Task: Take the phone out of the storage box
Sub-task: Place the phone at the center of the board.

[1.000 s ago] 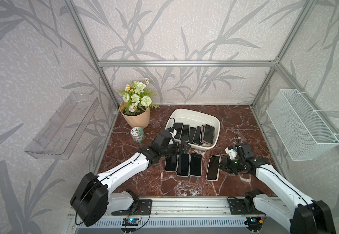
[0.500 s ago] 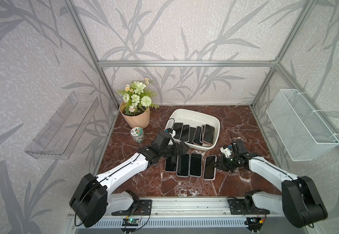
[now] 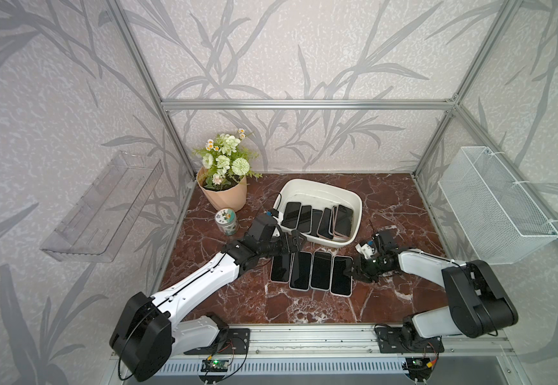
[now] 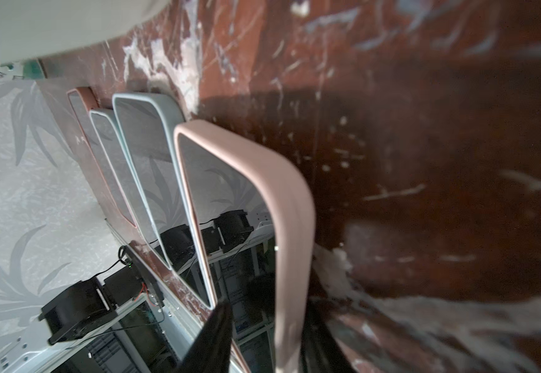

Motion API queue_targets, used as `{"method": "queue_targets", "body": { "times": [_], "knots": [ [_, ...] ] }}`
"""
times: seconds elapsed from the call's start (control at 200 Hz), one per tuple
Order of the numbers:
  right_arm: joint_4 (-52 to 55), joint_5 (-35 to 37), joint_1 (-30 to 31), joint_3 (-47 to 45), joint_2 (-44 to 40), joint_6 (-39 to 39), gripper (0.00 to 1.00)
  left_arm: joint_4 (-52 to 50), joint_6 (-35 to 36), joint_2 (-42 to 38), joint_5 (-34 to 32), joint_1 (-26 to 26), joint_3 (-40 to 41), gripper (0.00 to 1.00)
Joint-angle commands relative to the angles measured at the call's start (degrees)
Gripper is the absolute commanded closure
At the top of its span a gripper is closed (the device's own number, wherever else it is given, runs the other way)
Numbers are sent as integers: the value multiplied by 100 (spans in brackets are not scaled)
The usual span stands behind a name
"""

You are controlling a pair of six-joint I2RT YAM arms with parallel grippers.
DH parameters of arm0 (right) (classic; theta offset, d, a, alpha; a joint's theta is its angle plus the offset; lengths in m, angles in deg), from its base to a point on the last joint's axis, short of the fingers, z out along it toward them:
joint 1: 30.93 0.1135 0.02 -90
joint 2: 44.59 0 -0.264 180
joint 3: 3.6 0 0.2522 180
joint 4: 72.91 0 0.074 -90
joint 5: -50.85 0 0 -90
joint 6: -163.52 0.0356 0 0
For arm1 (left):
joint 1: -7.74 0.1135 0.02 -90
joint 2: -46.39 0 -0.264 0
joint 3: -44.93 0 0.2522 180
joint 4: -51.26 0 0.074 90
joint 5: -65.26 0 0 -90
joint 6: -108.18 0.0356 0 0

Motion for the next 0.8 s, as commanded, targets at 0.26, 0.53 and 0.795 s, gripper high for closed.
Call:
{"method": "queue_targets", "body": {
  "times": [0.26, 0.53, 0.795],
  "knots": [
    [191, 493, 47, 62, -240, -24, 44, -108, 135, -198, -68, 102, 155, 0],
    [65, 645, 48, -201, -645, 305, 35, -134, -33, -321, 88, 106, 235, 0],
    [1474, 1206, 48, 171, -1961, 131, 24, -621, -122, -1136, -115, 121, 283, 0]
  ]
}}
